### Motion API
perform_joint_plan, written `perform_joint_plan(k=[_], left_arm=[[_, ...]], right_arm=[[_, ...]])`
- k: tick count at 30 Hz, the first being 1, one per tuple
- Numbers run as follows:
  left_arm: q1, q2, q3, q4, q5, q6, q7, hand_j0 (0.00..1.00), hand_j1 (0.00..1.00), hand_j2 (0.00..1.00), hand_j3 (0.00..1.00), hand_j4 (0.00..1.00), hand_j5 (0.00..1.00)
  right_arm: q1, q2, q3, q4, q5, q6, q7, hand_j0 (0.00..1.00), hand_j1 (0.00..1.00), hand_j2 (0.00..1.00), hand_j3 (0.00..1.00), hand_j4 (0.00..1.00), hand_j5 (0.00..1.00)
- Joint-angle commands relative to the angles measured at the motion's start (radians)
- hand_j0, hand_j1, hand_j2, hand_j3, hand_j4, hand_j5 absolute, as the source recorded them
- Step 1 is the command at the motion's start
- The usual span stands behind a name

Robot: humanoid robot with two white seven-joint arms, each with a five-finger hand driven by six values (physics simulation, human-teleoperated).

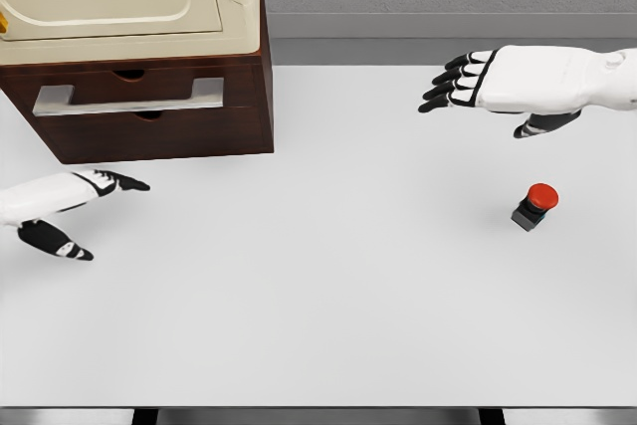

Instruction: Open the cabinet drawer with left arm, and place a switch into the drawer with right arm

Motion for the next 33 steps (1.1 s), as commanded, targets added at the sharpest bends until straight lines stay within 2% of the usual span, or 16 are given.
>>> perform_joint_plan(k=[1, 4, 6, 8, 9, 10, 12, 13, 14, 16, 17, 21, 23, 27, 31, 33], left_arm=[[0.0, 0.007, 0.0, -0.032, 0.014, 0.002, -0.007, 1.0, 1.0, 1.0, 1.0, 1.0, 1.0], [-0.012, 0.01, -0.002, -0.083, 0.028, 0.002, -0.007, 1.0, 1.0, 1.0, 1.0, 1.0, 1.0], [-0.018, 0.013, -0.003, -0.156, 0.033, 0.002, -0.016, 1.0, 1.0, 1.0, 1.0, 1.0, 1.0], [-0.043, 0.013, -0.034, -0.211, 0.149, 0.002, -0.148, 1.0, 1.0, 1.0, 1.0, 1.0, 1.0], [-0.052, 0.013, -0.04, -0.253, 0.212, 0.002, -0.243, 1.0, 1.0, 1.0, 1.0, 1.0, 1.0], [-0.066, 0.013, -0.04, -0.288, 0.252, 0.002, -0.27, 1.0, 1.0, 1.0, 1.0, 1.0, 1.0], [-0.081, 0.014, -0.04, -0.314, 0.292, 0.002, -0.27, 1.0, 1.0, 1.0, 1.0, 1.0, 1.0], [-0.09, 0.016, -0.04, -0.317, 0.314, 0.002, -0.27, 1.0, 1.0, 1.0, 1.0, 1.0, 1.0], [-0.106, 0.034, -0.04, -0.317, 0.35, 0.002, -0.27, 1.0, 1.0, 1.0, 1.0, 1.0, 1.0], [-0.155, 0.085, -0.039, -0.313, 0.461, 0.002, -0.27, 1.0, 1.0, 1.0, 1.0, 1.0, 1.0], [-0.182, 0.1, -0.039, -0.311, 0.476, 0.002, -0.27, 1.0, 1.0, 1.0, 1.0, 1.0, 1.0], [-0.282, 0.126, -0.042, -0.313, 0.496, 0.002, -0.27, 1.0, 1.0, 1.0, 1.0, 1.0, 1.0], [-0.308, 0.125, -0.042, -0.31, 0.493, 0.002, -0.27, 1.0, 1.0, 1.0, 1.0, 1.0, 1.0], [-0.374, 0.12, -0.042, -0.317, 0.489, 0.224, -0.27, 1.0, 1.0, 1.0, 1.0, 1.0, 1.0], [-0.393, 0.106, -0.042, -0.313, 0.447, 0.384, -0.27, 1.0, 1.0, 1.0, 1.0, 1.0, 1.0], [-0.396, 0.083, -0.042, -0.293, 0.419, 0.41, -0.27, 1.0, 1.0, 1.0, 1.0, 1.0, 1.0]], right_arm=[[0.0, -0.001, 0.0, 0.0, -0.004, 0.003, 0.0, 1.0, 1.0, 1.0, 1.0, 1.0, 1.0], [-0.002, -0.002, -0.002, 0.0, -0.006, 0.003, 0.0, 1.0, 1.0, 1.0, 1.0, 1.0, 1.0], [-0.006, -0.005, -0.005, 0.003, -0.006, 0.003, 0.0, 1.0, 1.0, 1.0, 1.0, 1.0, 1.0], [-0.009, -0.021, -0.01, 0.025, -0.009, 0.003, 0.0, 1.0, 1.0, 1.0, 1.0, 1.0, 1.0], [-0.012, -0.059, -0.01, 0.031, -0.012, 0.003, 0.0, 1.0, 1.0, 1.0, 1.0, 1.0, 1.0], [-0.017, -0.085, -0.014, 0.031, -0.012, 0.003, 0.0, 1.0, 1.0, 1.0, 1.0, 1.0, 1.0], [-0.066, -0.091, -0.022, 0.065, -0.009, 0.003, 0.0, 1.0, 1.0, 1.0, 1.0, 1.0, 1.0], [-0.067, -0.11, -0.02, 0.117, -0.012, 0.003, 0.0, 1.0, 1.0, 1.0, 1.0, 1.0, 1.0], [-0.066, -0.128, -0.017, 0.131, -0.012, 0.003, 0.0, 1.0, 1.0, 1.0, 1.0, 1.0, 1.0], [-0.06, -0.151, 0.0, 0.124, -0.006, 0.003, 0.0, 1.0, 1.0, 1.0, 1.0, 1.0, 1.0], [-0.058, -0.157, 0.013, 0.12, -0.006, 0.003, 0.0, 1.0, 1.0, 1.0, 1.0, 1.0, 1.0], [-0.04, -0.194, 0.082, 0.054, -0.003, 0.003, 0.0, 1.0, 1.0, 1.0, 1.0, 1.0, 1.0], [-0.02, -0.208, 0.105, -0.001, -0.003, 0.003, 0.0, 1.0, 1.0, 1.0, 1.0, 1.0, 1.0], [-0.002, -0.234, 0.112, -0.021, -0.003, 0.003, 0.0, 1.0, 1.0, 1.0, 1.0, 1.0, 1.0], [0.028, -0.245, 0.112, -0.038, 0.003, 0.003, 0.0, 1.0, 1.0, 1.0, 1.0, 1.0, 1.0], [0.038, -0.243, 0.116, -0.044, 0.003, 0.003, 0.0, 1.0, 1.0, 1.0, 1.0, 1.0, 1.0]])
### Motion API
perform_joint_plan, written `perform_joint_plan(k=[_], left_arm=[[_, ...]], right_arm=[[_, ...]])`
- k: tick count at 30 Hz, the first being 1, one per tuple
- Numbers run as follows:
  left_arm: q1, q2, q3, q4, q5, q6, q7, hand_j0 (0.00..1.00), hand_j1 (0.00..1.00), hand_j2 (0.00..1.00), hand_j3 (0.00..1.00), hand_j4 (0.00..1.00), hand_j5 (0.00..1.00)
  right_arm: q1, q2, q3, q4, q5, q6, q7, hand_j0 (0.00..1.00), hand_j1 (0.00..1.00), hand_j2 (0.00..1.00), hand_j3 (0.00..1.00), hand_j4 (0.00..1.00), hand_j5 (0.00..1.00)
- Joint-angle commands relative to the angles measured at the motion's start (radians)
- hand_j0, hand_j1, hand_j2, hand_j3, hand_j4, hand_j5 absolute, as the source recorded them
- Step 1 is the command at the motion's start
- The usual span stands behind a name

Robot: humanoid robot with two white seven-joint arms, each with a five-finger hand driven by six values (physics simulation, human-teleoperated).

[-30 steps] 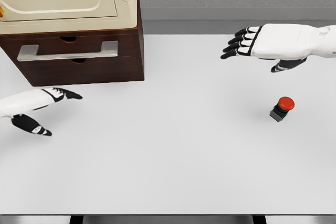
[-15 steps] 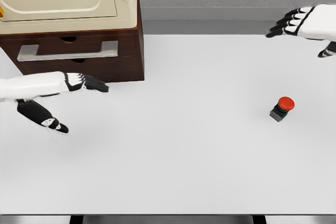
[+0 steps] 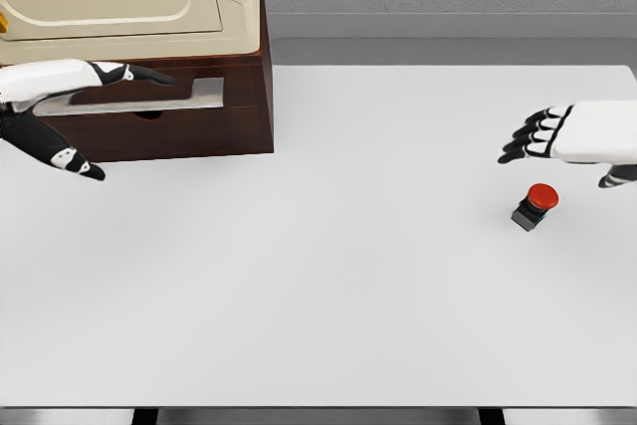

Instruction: Open the cabinet drawer with left arm, and place a switch into the drawer with right arm

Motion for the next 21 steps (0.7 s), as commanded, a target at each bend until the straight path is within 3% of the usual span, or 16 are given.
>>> perform_joint_plan(k=[1, 7, 11, 21], left_arm=[[0.0, -0.014, 0.001, 0.015, -0.019, 0.085, 0.0, 1.0, 1.0, 1.0, 1.0, 1.0, 1.0], [-0.003, -0.077, -0.002, 0.027, -0.105, 0.251, 0.0, 1.0, 1.0, 1.0, 1.0, 1.0, 1.0], [-0.005, -0.095, -0.033, 0.052, -0.123, 0.259, 0.0, 1.0, 1.0, 1.0, 1.0, 1.0, 1.0], [-0.009, -0.121, -0.034, 0.099, -0.138, 0.292, 0.0, 1.0, 1.0, 1.0, 1.0, 1.0, 1.0]], right_arm=[[0.002, -0.004, 0.004, -0.01, -0.001, 0.003, 0.0, 1.0, 1.0, 1.0, 1.0, 1.0, 1.0], [0.029, 0.024, 0.013, -0.002, 0.045, 0.003, 0.0, 1.0, 1.0, 1.0, 1.0, 1.0, 1.0], [0.037, 0.035, 0.016, 0.001, 0.072, 0.003, 0.0, 1.0, 1.0, 1.0, 1.0, 1.0, 1.0], [0.048, 0.116, 0.041, 0.101, 0.126, 0.003, 0.0, 1.0, 1.0, 1.0, 1.0, 1.0, 1.0]])
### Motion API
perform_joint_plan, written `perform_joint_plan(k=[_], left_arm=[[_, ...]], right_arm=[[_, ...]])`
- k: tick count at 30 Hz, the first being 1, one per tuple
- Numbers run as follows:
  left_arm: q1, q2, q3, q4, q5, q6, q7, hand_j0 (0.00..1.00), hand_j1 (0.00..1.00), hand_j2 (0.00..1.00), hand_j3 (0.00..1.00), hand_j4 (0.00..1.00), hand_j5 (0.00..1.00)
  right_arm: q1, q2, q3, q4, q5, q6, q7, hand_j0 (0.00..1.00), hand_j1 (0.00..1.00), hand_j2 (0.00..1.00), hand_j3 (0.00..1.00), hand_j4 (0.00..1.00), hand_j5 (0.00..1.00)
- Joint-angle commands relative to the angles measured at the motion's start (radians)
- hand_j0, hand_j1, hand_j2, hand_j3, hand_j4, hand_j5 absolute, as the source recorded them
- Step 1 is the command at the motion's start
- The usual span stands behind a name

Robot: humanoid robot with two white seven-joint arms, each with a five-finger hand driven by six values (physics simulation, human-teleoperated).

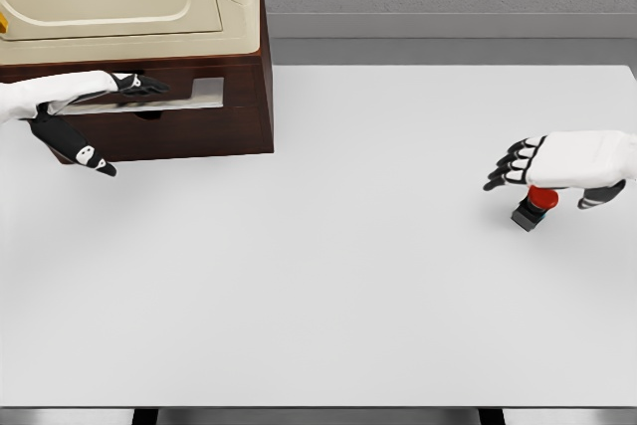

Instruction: Open the cabinet drawer with left arm, and place a switch into the drawer with right arm

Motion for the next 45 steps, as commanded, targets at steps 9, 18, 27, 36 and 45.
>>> perform_joint_plan(k=[9, 18, 27, 36, 45], left_arm=[[0.008, 0.004, -0.012, 0.001, 0.004, -0.014, 0.0, 1.0, 1.0, 1.0, 1.0, 1.0, 1.0], [0.008, 0.023, -0.038, -0.013, 0.007, -0.087, 0.0, 1.0, 1.0, 1.0, 1.0, 1.0, 1.0], [0.011, 0.093, -0.038, -0.053, 0.037, -0.152, 0.0, 1.0, 1.0, 1.0, 1.0, 1.0, 1.0], [0.021, 0.119, -0.063, -0.06, 0.045, -0.216, 0.0, 1.0, 1.0, 1.0, 1.0, 1.0, 1.0], [0.046, 0.185, -0.078, -0.103, 0.076, -0.274, 0.0, 1.0, 1.0, 1.0, 1.0, 1.0, 1.0]], right_arm=[[0.02, 0.012, -0.007, 0.047, 0.032, 0.002, 0.0, 1.0, 1.0, 1.0, 1.0, 1.0, 1.0], [0.025, 0.016, -0.007, 0.085, 0.044, 0.002, 0.0, 1.0, 1.0, 1.0, 1.0, 1.0, 1.0], [0.026, 0.064, -0.003, 0.131, 0.046, 0.002, 0.0, 1.0, 1.0, 1.0, 1.0, 1.0, 1.0], [0.043, 0.072, -0.004, 0.131, 0.058, 0.002, 0.0, 1.0, 1.0, 1.0, 1.0, 1.0, 1.0], [0.044, 0.082, -0.006, 0.131, 0.058, 0.002, 0.0, 1.0, 1.0, 1.0, 1.0, 1.0, 1.0]])
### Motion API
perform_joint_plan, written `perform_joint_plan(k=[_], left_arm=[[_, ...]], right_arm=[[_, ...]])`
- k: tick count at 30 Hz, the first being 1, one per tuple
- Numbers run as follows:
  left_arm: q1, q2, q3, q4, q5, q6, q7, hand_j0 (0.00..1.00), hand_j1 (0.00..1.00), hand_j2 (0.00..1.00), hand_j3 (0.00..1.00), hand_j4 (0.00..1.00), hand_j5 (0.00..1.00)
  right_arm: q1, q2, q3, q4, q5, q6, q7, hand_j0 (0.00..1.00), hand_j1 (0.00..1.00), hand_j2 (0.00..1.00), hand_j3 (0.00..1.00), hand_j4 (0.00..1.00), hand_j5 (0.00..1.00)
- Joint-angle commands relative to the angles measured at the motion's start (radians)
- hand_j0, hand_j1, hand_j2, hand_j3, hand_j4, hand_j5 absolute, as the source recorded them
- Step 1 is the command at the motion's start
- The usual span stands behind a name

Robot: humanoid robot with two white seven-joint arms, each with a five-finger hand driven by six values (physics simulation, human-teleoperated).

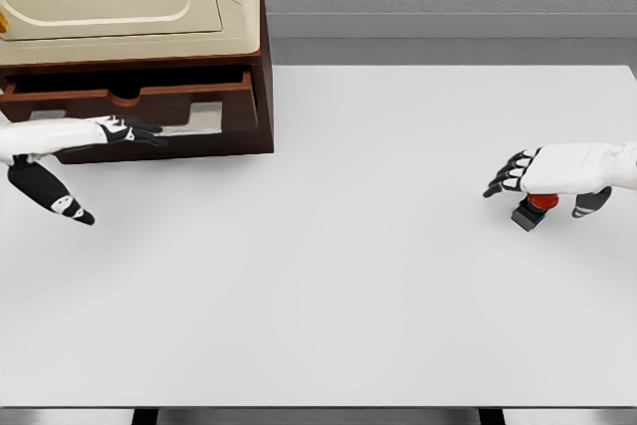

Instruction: Open the cabinet drawer with left arm, and place a switch into the drawer with right arm

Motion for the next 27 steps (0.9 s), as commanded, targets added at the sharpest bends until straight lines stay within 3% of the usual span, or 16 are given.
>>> perform_joint_plan(k=[1, 16, 24, 27], left_arm=[[0.0, 0.029, -0.002, -0.021, 0.033, -0.012, -0.001, 1.0, 1.0, 1.0, 1.0, 1.0, 1.0], [0.015, 0.078, -0.045, -0.022, 0.071, -0.161, -0.001, 1.0, 1.0, 1.0, 1.0, 1.0, 1.0], [0.015, 0.143, -0.049, -0.022, 0.14, -0.234, -0.001, 1.0, 1.0, 1.0, 1.0, 1.0, 1.0], [0.015, 0.152, -0.049, -0.022, 0.155, -0.251, -0.001, 1.0, 1.0, 1.0, 1.0, 1.0, 1.0]], right_arm=[[0.0, 0.001, -0.001, 0.0, -0.003, 0.002, 0.0, 1.0, 1.0, 1.0, 1.0, 1.0, 1.0], [0.005, 0.001, -0.004, 0.0, 0.004, 0.002, 0.0, 0.96, 0.96, 0.96, 0.96, 0.96, 0.96], [0.005, 0.001, -0.009, 0.0, 0.006, 0.002, 0.0, 0.95, 0.95, 0.95, 0.95, 0.95, 0.95], [0.005, -0.001, -0.009, 0.0, 0.006, 0.002, 0.0, 0.91, 0.91, 0.91, 0.91, 0.91, 0.91]])
